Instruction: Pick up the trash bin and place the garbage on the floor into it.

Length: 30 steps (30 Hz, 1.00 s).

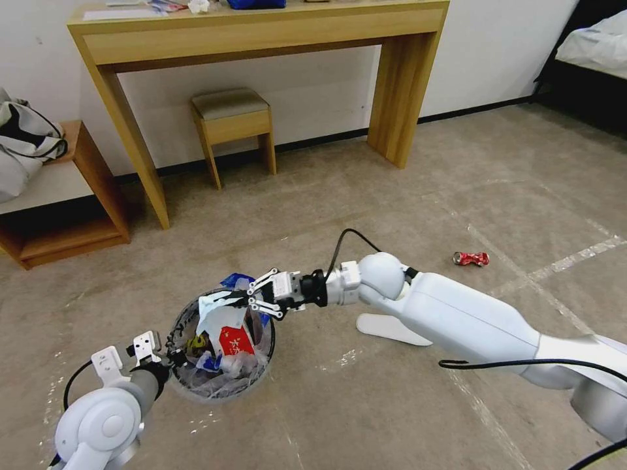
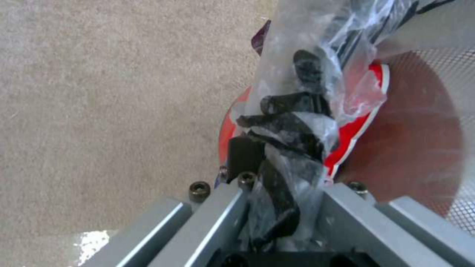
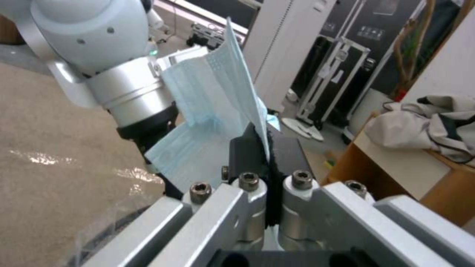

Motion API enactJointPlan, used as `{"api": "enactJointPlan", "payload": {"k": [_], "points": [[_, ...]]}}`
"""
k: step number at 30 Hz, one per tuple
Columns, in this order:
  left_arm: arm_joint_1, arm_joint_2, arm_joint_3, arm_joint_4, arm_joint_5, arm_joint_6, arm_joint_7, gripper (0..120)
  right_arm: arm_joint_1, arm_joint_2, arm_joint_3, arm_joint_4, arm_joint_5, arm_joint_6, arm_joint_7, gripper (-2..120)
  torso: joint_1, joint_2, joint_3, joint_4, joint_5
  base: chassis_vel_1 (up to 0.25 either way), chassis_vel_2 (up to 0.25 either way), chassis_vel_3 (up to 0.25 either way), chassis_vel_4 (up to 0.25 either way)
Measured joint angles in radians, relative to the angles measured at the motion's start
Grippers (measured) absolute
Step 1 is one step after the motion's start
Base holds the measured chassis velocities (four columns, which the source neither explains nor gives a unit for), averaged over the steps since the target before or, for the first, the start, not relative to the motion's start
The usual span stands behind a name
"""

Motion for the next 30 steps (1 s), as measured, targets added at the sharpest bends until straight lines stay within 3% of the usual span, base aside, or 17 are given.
{"api": "enactJointPlan", "payload": {"k": [15,30], "points": [[0.017,0.015,-0.011,-0.042,-0.024,0.01,-0.001,0,0.022,0.145,-0.047,-0.155,-0.046,0.049,-0.026,0,0.0,0.0,0.0,0.0001,0.0,0.0,0.0,0.0,0.0],[0.015,0.028,-0.019,-0.058,-0.048,0.011,-0.01,0,0.015,0.194,-0.05,-0.28,-0.107,0.101,-0.063,0,0.0,0.0,0.0,0.0,0.0001,0.0,0.0,0.0,0.0]]}}
